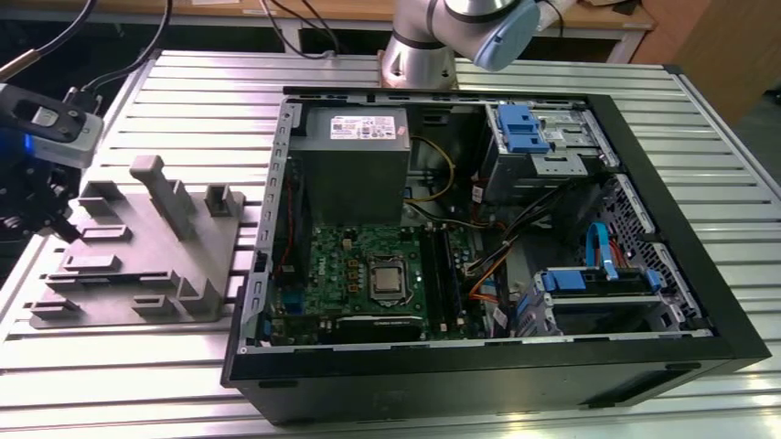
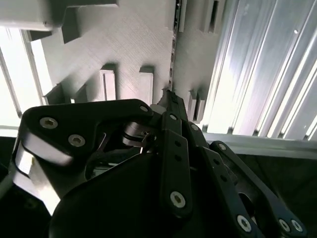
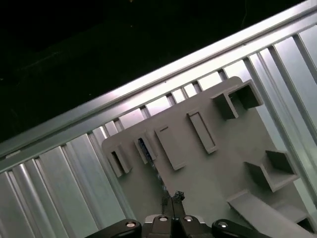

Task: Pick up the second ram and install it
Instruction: 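Pick up the second ram and move it above second insertion slot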

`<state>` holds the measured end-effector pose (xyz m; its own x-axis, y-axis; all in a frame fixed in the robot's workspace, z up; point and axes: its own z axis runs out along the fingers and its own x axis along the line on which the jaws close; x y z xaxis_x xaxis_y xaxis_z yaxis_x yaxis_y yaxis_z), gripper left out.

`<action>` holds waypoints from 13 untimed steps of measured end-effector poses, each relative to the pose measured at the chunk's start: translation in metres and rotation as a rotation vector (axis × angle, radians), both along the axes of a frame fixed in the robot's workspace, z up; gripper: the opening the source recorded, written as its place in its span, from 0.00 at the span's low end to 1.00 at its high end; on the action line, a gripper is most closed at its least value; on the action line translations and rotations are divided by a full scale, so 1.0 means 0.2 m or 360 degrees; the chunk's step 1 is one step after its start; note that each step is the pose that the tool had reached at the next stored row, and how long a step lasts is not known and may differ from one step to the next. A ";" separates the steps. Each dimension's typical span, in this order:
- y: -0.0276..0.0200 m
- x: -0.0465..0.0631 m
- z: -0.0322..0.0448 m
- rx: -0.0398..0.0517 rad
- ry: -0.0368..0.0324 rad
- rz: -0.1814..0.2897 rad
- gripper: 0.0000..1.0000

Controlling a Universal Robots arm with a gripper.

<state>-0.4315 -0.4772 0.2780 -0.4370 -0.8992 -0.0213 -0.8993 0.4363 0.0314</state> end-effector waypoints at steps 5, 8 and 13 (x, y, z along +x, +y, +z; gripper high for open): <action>0.000 0.00 -0.012 0.0000 0.0000 0.0146 0.10; 0.000 0.00 -0.017 0.0000 0.0000 0.0230 0.10; 0.000 0.00 -0.024 0.0000 0.0000 0.0363 0.10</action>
